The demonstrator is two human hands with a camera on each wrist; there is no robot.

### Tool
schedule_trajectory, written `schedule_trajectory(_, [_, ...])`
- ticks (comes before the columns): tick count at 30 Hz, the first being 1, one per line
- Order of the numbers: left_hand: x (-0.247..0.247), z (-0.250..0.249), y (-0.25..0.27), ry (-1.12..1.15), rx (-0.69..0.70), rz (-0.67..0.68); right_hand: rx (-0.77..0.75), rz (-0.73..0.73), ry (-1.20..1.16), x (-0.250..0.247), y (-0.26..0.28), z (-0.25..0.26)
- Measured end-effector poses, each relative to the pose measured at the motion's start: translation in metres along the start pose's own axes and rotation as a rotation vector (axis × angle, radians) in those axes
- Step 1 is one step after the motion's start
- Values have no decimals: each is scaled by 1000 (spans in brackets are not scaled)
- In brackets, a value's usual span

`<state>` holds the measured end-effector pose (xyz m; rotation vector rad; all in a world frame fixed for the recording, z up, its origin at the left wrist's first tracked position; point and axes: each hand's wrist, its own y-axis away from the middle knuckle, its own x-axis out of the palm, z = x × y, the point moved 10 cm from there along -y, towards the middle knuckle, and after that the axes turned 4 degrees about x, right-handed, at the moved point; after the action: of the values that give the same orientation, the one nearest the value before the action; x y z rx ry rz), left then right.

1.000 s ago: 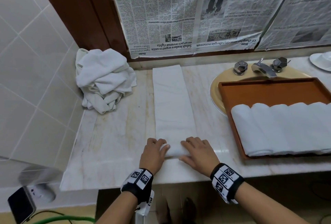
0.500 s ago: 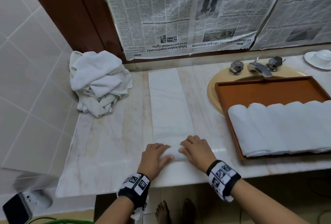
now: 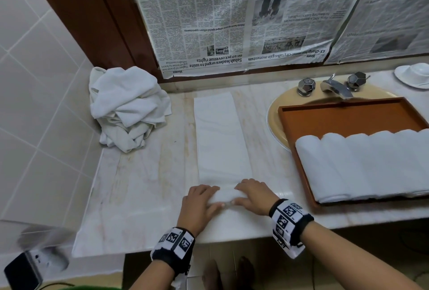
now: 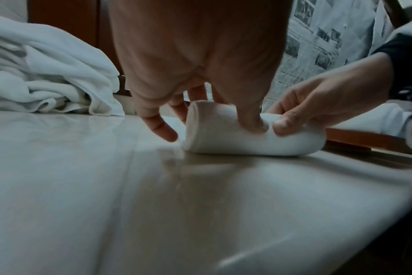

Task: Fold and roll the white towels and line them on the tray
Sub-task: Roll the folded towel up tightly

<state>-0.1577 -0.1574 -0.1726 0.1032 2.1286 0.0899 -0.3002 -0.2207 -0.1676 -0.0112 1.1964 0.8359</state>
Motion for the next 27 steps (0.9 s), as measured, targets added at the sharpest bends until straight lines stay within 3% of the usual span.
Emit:
schedule_trajectory(1, [0,2,0,40,-15,8,28,27,-60,2,1,-4])
schedule_trajectory(3, [2,5,-3,109,-51,30,29,-62,-74,-1,5,-5])
schedule_trajectory(5, [7,12,-7,194,-115,59,-46,-266,120,-7,15,6])
schedule_trajectory(9, [11,19,-14,261,-177,90,-131,-364,267,10,22,19])
schedule_trajectory(12, [5,11,-12,188,-177,71,-126,-314,217,6,16,17])
schedule_trajectory(16, [-4,-10,-3,-84,-16,-14,-101,-202,79,-4,5,13])
schedule_trajectory(21, [8,-4,0,-157,4,91,7,-13,-50,4,0,-1])
schedule_trajectory(23, [11,0,-1,-148,-11,170,30,-5,-77,7,3,-4])
schedule_trajectory(27, [11,1,-8,-99,-34,263,-84,-333,64,-7,21,12])
